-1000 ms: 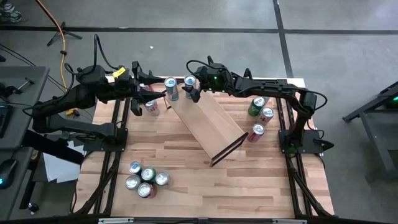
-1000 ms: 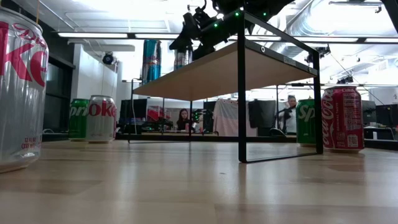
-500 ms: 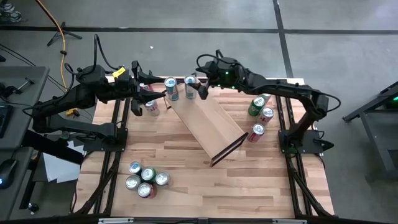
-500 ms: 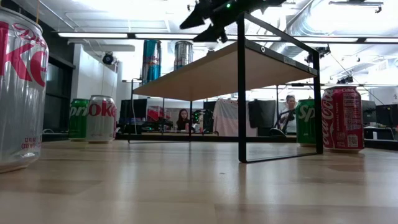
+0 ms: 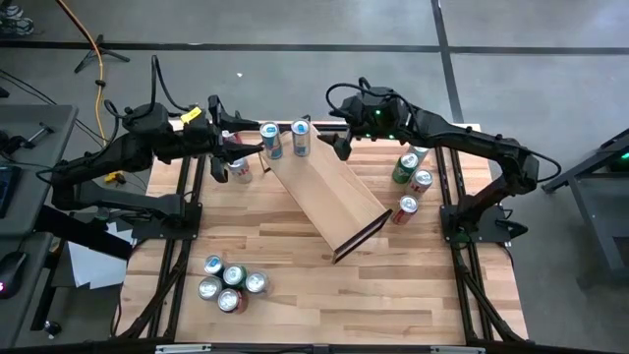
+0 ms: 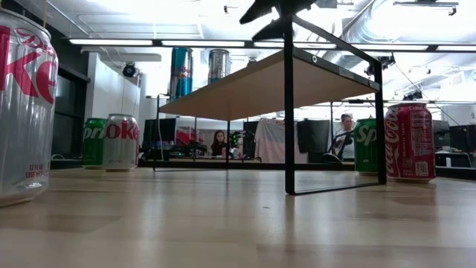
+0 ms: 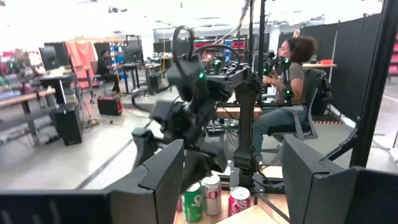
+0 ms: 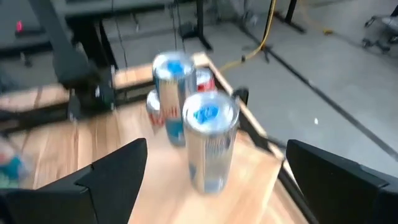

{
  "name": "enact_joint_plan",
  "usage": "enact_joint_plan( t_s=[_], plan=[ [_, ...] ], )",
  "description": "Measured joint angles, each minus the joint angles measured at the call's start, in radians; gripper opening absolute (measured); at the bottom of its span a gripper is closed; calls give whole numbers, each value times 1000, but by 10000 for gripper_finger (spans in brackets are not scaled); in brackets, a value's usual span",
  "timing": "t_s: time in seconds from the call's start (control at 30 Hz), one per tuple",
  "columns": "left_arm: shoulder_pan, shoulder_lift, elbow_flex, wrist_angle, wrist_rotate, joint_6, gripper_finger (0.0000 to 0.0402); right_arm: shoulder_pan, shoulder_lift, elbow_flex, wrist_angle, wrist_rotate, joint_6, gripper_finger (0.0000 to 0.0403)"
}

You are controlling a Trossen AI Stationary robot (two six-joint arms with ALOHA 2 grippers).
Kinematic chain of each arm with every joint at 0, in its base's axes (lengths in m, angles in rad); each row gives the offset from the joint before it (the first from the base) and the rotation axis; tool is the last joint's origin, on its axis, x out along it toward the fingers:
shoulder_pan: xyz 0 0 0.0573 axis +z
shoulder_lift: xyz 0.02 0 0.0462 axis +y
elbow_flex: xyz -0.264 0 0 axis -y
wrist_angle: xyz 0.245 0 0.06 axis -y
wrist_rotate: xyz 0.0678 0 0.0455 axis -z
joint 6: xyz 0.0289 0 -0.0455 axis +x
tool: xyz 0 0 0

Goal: Place canned beverage on shelf
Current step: Put the top blue soda can on the shelf aligned with the other blue soda can

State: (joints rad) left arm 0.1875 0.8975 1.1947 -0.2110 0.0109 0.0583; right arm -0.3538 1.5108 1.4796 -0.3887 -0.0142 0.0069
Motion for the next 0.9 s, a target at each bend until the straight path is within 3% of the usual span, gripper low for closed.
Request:
enact_joint_plan(
  t_s=[0.13,0.37,0.53,0.63,0.73,0.77,0.9],
  plan=[
    [0,-13,-79,66,54,19,146,0,-1,0,-66,-22,-6,371],
    [0,-90,-367,341,87,-107,10,0,-2,0,-151,-8,3,341],
    [0,-189,-576,569,58,-211,5,0,-3,-44,-195,50,1,248],
    [0,-244,-667,655,-7,-246,3,0,-2,-125,-135,56,39,154],
    [0,-285,-712,692,-59,-264,1,0,-2,-225,47,38,94,39],
    [0,-296,-718,690,-76,-264,1,0,-1,-252,119,23,119,20],
    [0,-310,-724,686,-125,-264,1,13,10,-285,285,97,236,22]
  ],
)
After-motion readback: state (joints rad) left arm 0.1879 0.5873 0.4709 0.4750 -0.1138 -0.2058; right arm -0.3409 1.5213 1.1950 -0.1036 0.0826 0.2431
